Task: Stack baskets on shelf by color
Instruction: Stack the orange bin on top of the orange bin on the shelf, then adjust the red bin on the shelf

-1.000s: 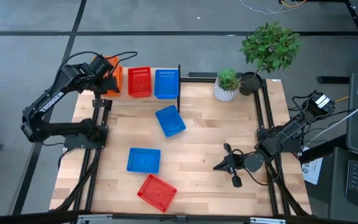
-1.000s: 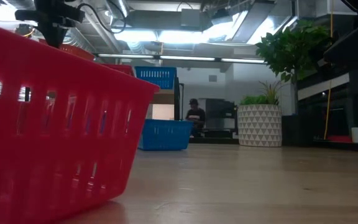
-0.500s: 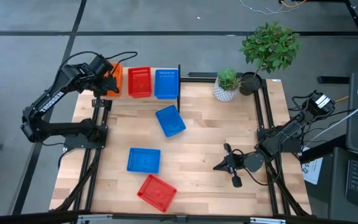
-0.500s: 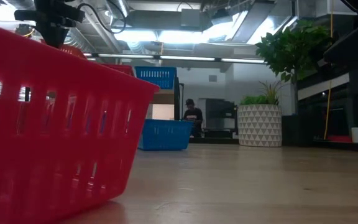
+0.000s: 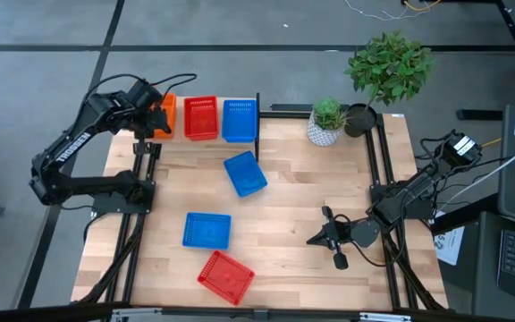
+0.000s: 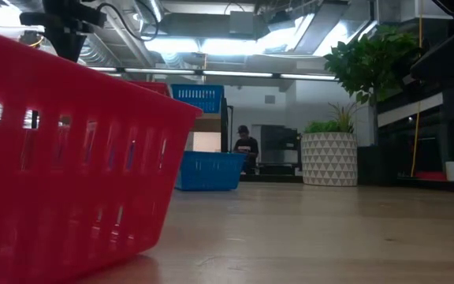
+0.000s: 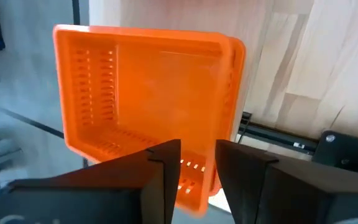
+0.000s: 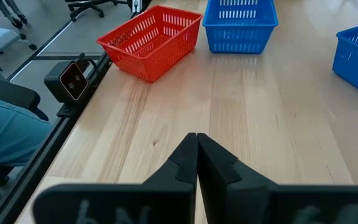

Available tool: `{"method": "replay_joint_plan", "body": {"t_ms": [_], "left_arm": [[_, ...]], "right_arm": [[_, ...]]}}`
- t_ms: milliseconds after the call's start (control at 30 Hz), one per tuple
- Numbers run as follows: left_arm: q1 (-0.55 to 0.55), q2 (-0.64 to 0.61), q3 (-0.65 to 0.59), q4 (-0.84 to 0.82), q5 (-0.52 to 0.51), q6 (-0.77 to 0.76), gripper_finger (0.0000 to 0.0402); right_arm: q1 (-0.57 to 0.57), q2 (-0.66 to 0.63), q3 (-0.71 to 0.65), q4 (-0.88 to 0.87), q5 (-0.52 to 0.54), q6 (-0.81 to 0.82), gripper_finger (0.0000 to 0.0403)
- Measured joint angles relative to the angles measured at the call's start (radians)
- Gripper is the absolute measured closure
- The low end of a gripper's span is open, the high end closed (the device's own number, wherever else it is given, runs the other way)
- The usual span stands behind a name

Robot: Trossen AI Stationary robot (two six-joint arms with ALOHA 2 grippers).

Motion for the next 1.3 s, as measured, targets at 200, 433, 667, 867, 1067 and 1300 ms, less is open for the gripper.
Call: {"method": "replay_joint_plan", "body": {"t_ms": [200, 433, 667, 867, 1067, 1300], "left_arm": [[-0.045, -0.035, 0.000, 0.000, 0.012, -0.086, 0.0307], [-0.124, -0.070, 0.000, 0.017, 0.217, -0.358, 0.0307], [-0.213, -0.036, 0.001, 0.208, 0.396, -0.607, 0.0307], [-0.262, 0.101, 0.001, 0.405, 0.245, -0.590, 0.0308], [-0.250, 0.246, 0.001, 0.386, 0.093, -0.505, 0.0308], [-0.251, 0.301, 0.001, 0.379, 0.030, -0.460, 0.0308]], "right_arm": [[0.000, 0.000, 0.000, 0.000, 0.000, 0.000, 0.0395], [0.000, 0.000, 0.000, 0.000, 0.000, 0.000, 0.0395], [0.000, 0.000, 0.000, 0.000, 0.000, 0.000, 0.0395], [0.000, 0.000, 0.000, 0.003, 0.000, 0.000, 0.0395], [0.000, 0.000, 0.000, 0.005, 0.000, 0.000, 0.0395], [0.000, 0.000, 0.000, 0.005, 0.000, 0.000, 0.0395]]}}
